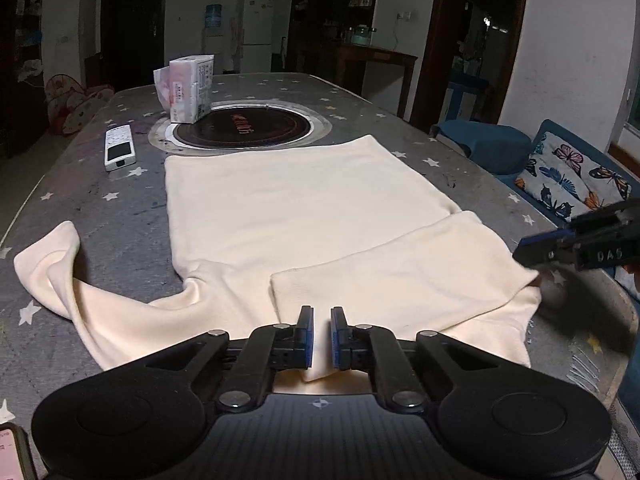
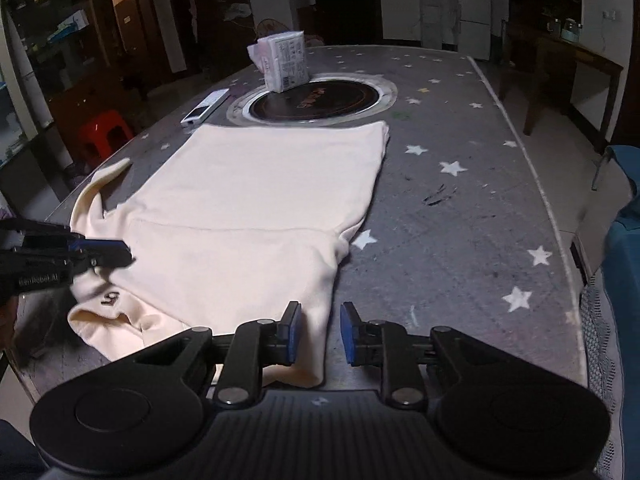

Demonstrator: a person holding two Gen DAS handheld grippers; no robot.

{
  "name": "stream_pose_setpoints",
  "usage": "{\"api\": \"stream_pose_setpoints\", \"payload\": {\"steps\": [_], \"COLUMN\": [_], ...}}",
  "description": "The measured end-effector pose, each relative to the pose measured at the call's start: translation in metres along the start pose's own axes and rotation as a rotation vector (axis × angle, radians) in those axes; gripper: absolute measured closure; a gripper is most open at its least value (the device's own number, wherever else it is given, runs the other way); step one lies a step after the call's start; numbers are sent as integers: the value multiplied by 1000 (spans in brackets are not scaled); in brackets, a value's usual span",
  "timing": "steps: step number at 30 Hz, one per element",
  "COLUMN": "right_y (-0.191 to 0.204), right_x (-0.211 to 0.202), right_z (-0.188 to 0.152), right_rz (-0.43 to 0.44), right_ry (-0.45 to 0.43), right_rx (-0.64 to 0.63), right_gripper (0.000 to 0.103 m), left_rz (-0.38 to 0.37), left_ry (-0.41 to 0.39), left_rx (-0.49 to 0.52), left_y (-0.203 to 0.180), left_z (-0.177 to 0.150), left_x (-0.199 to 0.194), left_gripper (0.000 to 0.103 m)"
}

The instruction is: Fold clothes

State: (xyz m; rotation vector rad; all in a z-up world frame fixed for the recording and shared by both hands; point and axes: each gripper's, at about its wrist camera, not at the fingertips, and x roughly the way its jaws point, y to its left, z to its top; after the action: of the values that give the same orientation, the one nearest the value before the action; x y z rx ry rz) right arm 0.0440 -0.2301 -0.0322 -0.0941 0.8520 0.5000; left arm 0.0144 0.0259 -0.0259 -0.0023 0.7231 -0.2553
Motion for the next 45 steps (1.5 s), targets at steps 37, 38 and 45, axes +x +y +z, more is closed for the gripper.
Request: {"api": "stream_pose_setpoints", "payload": {"steps": [37,38,45], "right_y": [63,64,62], "right_x": [18,18,12], "right_z": [28,26,20], "right_rz": [90,94,97], "right_ry": [-65,-62,-63], "right_rx": [-126,-127,-112], "right_gripper": [91,91,91], "left_rz": [607,620,649], "left_ry": [-76,-58,21], "left_rx": [-112,-107,-143], "left_y": [72,73,89], "left_z": [45,45,43], "left_x": [20,26,51], "left_gripper": [47,47,91]}}
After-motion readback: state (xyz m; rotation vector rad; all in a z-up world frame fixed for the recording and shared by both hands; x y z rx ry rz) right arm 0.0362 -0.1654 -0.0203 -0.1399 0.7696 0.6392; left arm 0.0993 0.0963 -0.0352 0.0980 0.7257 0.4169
